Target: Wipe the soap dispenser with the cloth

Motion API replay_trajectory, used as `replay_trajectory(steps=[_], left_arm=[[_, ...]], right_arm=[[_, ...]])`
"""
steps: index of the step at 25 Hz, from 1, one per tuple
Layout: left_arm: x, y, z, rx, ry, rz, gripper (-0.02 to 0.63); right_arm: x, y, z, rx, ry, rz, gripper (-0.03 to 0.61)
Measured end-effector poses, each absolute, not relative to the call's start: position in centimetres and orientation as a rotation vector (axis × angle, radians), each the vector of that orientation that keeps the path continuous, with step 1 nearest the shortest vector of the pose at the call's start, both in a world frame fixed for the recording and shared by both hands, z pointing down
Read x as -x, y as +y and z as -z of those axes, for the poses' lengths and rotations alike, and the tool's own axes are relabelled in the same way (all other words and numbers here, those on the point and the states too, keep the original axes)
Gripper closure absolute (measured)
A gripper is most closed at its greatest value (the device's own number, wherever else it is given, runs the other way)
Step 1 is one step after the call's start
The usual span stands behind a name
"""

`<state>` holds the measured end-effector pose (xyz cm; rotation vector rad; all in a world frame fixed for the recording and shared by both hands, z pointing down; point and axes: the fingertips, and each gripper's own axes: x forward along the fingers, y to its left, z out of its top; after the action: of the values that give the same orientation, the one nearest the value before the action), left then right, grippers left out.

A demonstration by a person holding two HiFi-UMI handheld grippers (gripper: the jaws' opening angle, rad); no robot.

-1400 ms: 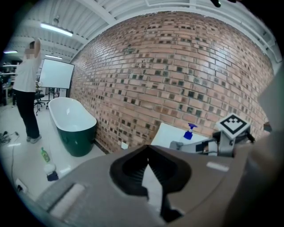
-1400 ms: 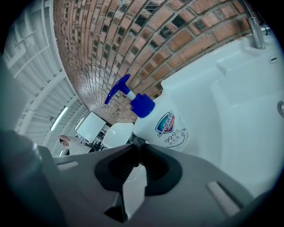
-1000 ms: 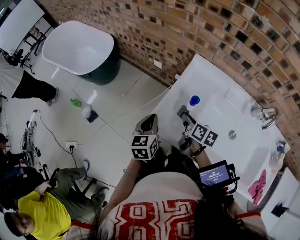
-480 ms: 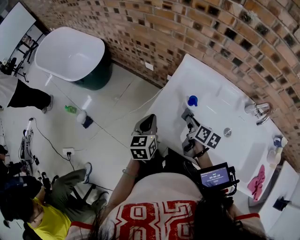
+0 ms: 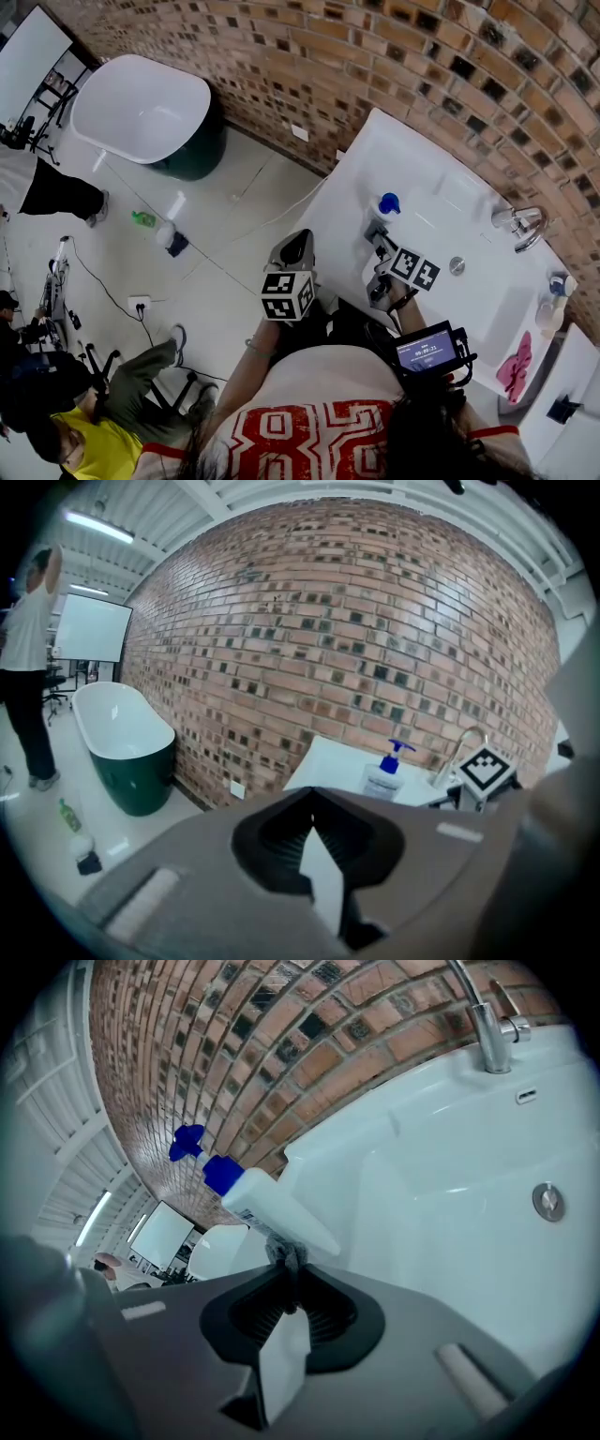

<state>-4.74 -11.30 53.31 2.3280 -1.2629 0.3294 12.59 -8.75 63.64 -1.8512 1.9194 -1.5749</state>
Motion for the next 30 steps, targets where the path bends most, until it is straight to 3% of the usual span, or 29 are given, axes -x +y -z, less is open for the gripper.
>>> replay_trajectory(steps=[9, 19, 30], left_arm=[[5.9, -11.6, -53.3, -2.307, -1.299, -0.326, 0.611], [4.7, -11.4, -53.3, -2.332, -1.259, -0.329, 0.611], [5.4, -11.5, -53.2, -2.322, -1.282, -0.328, 0.611]], right_arm=[[-12.3, -8.6, -64.8, 1.833, 1.929, 1.635, 0.532], [-9.8, -10.3, -54.6, 1.638, 2.026, 1.401, 0.532], [-11.0, -10.3, -58.6, 1.695, 1.972, 1.504, 0.532]])
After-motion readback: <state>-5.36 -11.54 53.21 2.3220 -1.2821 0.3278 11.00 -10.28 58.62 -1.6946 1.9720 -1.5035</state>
